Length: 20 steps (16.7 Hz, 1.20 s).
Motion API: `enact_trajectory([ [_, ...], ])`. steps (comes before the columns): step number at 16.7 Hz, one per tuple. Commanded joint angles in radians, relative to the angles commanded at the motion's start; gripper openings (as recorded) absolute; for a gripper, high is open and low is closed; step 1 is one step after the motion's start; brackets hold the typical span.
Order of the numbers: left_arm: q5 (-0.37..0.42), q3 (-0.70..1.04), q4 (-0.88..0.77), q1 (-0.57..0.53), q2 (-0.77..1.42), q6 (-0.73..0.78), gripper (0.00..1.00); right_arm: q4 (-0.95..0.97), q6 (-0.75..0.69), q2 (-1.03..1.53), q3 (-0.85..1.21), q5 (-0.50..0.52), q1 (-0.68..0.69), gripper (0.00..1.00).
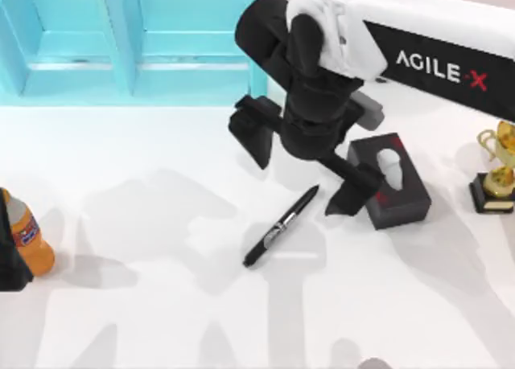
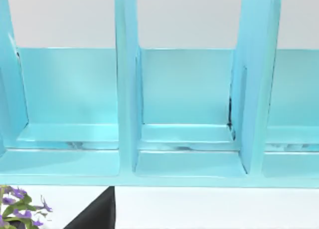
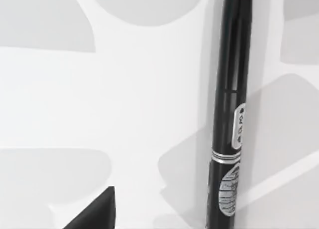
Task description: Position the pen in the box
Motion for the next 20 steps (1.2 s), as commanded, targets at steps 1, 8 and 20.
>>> enact_trajectory([
  [1,0.000,0.000,0.000,0.000,0.000,0.000,1.00,0.000,0.000,0.000,0.000,0.000,0.000,1.00],
  [8,0.000,0.000,0.000,0.000,0.000,0.000,1.00,0.160,0.002,0.073,-0.084,0.001,0.001,1.00],
  [20,0.000,0.000,0.000,0.000,0.000,0.000,1.00,0.306,0.006,0.144,-0.162,0.002,0.004,0.70],
])
